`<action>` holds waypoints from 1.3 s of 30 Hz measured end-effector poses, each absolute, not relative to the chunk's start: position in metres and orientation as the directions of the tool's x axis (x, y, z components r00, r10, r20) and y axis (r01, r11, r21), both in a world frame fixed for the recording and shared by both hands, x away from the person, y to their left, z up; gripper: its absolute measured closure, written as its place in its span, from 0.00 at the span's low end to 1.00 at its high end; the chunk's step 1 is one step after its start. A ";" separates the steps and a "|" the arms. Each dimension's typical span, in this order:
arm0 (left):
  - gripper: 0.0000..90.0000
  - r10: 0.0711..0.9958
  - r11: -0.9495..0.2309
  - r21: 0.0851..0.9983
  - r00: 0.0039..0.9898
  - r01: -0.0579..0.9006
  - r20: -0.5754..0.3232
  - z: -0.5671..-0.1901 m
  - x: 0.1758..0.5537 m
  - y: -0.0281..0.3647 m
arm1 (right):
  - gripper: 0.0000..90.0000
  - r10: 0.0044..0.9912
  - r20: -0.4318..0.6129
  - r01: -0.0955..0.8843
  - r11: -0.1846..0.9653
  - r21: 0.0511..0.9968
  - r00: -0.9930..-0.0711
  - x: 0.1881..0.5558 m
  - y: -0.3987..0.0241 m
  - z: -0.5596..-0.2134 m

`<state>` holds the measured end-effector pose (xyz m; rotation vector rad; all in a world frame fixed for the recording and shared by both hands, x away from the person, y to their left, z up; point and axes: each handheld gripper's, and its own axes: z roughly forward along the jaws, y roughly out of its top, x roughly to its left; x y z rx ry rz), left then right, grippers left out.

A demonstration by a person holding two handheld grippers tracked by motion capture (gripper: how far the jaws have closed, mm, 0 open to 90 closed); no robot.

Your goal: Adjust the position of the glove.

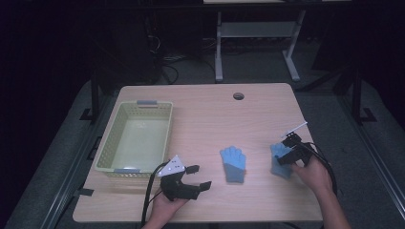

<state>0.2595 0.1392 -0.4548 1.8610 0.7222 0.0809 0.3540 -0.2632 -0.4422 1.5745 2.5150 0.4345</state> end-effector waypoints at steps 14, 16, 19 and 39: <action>0.23 0.513 -0.228 0.868 0.812 0.441 -0.277 -0.454 0.261 0.142 | 0.85 0.900 0.064 0.866 0.393 0.308 -0.432 0.357 -0.264 -0.441; 0.23 0.513 -0.228 0.868 0.812 0.441 -0.278 -0.454 0.261 0.142 | 0.87 0.901 0.067 0.867 0.389 0.312 -0.428 0.357 -0.265 -0.440; 0.23 0.515 -0.221 0.868 0.809 0.445 -0.284 -0.455 0.261 0.142 | 0.88 0.903 0.073 0.868 0.381 0.318 -0.423 0.356 -0.266 -0.439; 0.23 0.517 -0.211 0.867 0.804 0.452 -0.294 -0.455 0.261 0.142 | 0.90 0.863 0.067 0.796 0.428 0.428 -0.500 0.338 -0.249 -0.394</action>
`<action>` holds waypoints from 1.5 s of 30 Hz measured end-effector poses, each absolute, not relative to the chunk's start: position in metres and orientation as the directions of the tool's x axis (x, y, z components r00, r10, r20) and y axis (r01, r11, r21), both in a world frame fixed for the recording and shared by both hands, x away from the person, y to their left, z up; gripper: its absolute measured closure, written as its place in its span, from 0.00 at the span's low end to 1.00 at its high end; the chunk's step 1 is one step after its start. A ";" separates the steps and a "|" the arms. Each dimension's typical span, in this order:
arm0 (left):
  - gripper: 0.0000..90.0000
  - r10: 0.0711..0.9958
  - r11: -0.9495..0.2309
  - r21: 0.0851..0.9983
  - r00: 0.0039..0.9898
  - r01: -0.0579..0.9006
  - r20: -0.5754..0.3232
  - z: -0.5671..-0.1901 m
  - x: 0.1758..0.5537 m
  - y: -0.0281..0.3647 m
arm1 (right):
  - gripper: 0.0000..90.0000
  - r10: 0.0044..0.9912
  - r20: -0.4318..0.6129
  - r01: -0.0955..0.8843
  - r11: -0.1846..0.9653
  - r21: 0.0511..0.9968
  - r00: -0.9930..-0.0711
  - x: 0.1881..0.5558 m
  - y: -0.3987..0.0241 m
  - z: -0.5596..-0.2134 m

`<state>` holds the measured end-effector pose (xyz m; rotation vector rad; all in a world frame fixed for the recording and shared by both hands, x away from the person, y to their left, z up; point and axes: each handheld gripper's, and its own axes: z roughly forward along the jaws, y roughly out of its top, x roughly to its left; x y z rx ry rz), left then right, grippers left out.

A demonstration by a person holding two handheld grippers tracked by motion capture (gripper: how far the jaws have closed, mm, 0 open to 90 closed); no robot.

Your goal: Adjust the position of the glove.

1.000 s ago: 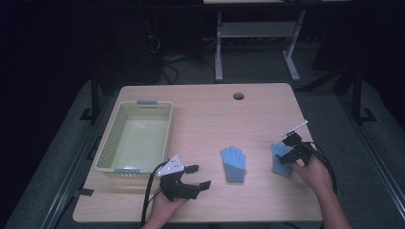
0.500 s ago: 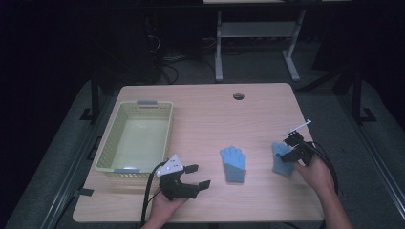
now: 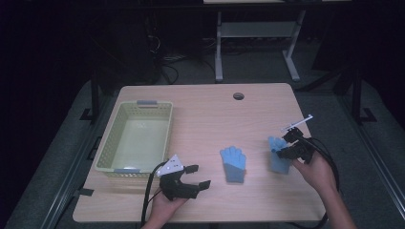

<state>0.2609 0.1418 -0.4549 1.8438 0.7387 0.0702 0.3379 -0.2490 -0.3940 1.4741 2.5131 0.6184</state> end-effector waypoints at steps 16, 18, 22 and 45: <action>0.23 0.517 -0.210 0.867 0.804 0.451 -0.293 -0.454 0.261 0.142 | 0.90 0.787 0.079 0.719 0.512 0.470 -0.612 0.338 -0.201 -0.373; 0.23 0.517 -0.210 0.868 0.804 0.451 -0.292 -0.454 0.261 0.142 | 0.90 0.779 0.079 0.712 0.521 0.471 -0.622 0.339 -0.196 -0.373; 0.23 0.517 -0.207 0.868 0.804 0.452 -0.295 -0.454 0.260 0.143 | 0.90 0.767 0.096 0.707 0.526 0.473 -0.634 0.340 -0.187 -0.373; 0.23 0.517 -0.204 0.870 0.804 0.449 -0.294 -0.453 0.260 0.143 | 0.89 0.687 0.151 0.668 0.590 0.454 -0.710 0.347 -0.137 -0.390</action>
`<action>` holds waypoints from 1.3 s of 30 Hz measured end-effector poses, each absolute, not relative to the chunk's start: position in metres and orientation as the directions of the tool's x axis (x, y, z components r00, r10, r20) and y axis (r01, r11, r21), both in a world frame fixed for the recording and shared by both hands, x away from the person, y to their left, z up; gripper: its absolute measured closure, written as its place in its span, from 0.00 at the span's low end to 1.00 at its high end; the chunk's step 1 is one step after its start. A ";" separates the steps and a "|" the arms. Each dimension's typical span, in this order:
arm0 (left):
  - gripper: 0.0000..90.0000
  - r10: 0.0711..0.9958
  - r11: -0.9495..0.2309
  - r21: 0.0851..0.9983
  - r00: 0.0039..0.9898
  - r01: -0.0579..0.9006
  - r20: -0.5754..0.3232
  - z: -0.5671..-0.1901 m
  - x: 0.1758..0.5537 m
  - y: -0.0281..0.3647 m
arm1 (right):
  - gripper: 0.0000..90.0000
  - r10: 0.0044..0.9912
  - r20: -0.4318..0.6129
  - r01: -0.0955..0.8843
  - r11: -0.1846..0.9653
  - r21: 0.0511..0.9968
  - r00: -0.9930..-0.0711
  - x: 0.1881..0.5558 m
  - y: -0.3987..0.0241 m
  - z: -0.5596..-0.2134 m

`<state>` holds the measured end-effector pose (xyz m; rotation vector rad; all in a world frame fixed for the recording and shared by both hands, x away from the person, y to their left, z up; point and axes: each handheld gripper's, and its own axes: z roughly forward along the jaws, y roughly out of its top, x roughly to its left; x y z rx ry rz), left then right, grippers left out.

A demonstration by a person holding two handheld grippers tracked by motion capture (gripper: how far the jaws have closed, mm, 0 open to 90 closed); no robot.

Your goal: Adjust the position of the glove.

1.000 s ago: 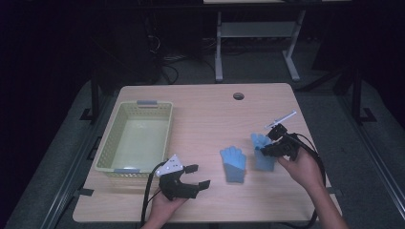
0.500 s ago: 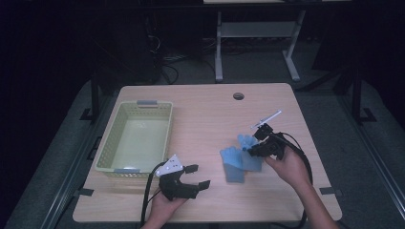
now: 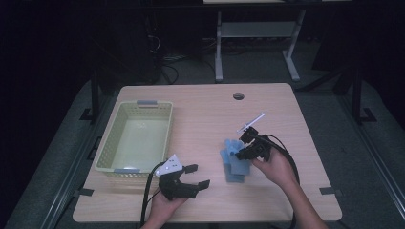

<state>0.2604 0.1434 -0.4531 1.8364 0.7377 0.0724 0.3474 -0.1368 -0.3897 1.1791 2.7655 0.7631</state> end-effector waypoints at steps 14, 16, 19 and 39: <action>0.23 0.517 -0.196 0.871 0.802 0.451 -0.299 -0.453 0.261 0.144 | 0.89 0.661 0.190 0.666 0.608 0.432 -0.726 0.348 -0.128 -0.401; 0.23 0.517 -0.198 0.870 0.802 0.451 -0.298 -0.453 0.261 0.144 | 0.89 0.661 0.193 0.668 0.607 0.431 -0.725 0.348 -0.127 -0.402; 0.23 0.516 -0.198 0.870 0.802 0.452 -0.300 -0.453 0.261 0.145 | 0.89 0.661 0.196 0.670 0.608 0.425 -0.724 0.349 -0.127 -0.404; 0.23 0.511 -0.185 0.870 0.801 0.456 -0.312 -0.453 0.261 0.145 | 0.82 0.683 0.211 0.700 0.593 0.398 -0.699 0.354 -0.127 -0.426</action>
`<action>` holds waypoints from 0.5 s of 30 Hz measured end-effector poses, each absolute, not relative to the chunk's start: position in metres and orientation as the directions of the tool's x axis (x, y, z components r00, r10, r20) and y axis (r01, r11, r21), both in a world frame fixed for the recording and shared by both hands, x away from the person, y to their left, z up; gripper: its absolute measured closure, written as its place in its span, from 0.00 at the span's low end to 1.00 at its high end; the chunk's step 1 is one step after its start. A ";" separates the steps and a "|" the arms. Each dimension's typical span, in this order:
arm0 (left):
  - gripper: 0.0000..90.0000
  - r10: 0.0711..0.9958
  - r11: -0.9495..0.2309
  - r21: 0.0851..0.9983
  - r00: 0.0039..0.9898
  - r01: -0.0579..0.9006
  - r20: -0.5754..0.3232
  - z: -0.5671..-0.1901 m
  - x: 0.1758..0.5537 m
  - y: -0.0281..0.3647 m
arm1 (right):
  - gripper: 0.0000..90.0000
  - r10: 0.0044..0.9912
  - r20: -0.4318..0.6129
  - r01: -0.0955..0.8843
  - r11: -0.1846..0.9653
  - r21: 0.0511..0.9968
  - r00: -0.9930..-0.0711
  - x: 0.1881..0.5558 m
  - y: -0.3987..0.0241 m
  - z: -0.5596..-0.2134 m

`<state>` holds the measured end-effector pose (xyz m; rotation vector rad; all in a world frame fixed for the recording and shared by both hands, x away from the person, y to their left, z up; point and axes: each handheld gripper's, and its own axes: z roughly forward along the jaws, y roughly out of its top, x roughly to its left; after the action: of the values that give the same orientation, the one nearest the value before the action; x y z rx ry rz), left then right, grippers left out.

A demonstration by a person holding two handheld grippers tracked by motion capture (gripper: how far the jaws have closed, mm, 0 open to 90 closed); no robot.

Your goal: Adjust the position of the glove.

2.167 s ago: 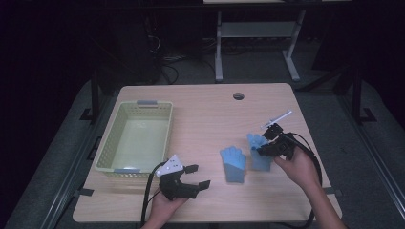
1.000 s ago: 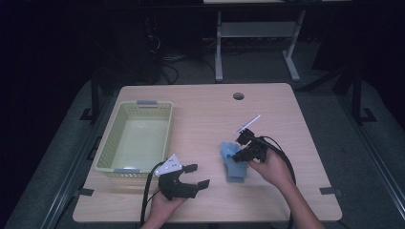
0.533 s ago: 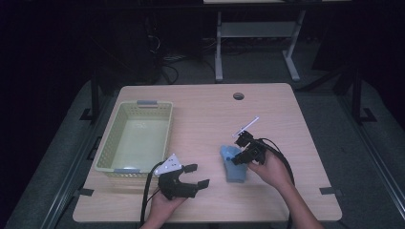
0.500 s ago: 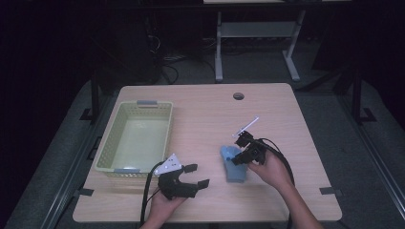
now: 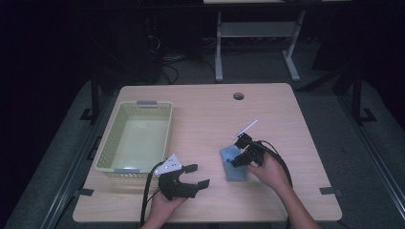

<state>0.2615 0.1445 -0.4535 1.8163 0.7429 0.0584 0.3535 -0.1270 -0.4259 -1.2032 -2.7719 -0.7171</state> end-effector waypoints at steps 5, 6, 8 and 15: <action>0.23 0.510 -0.187 0.870 0.802 0.457 -0.312 -0.454 0.262 0.144 | 0.82 0.685 0.193 0.693 0.597 0.405 -0.702 0.353 -0.126 -0.428; 0.23 0.509 -0.190 0.869 0.802 0.457 -0.311 -0.454 0.261 0.144 | 0.82 0.685 0.190 0.691 0.597 0.408 -0.703 0.353 -0.125 -0.427; 0.23 0.509 -0.191 0.869 0.803 0.457 -0.311 -0.454 0.261 0.144 | 0.82 0.682 0.180 0.684 0.601 0.414 -0.708 0.352 -0.124 -0.426; 0.23 0.508 -0.190 0.868 0.803 0.459 -0.313 -0.454 0.261 0.143 | 0.69 0.696 0.162 0.688 0.593 0.419 -0.699 0.352 -0.122 -0.429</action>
<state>0.2606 0.1429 -0.4542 1.8224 0.7407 0.0520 0.3518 -0.1225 -0.4288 -1.2253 -2.8201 -0.7299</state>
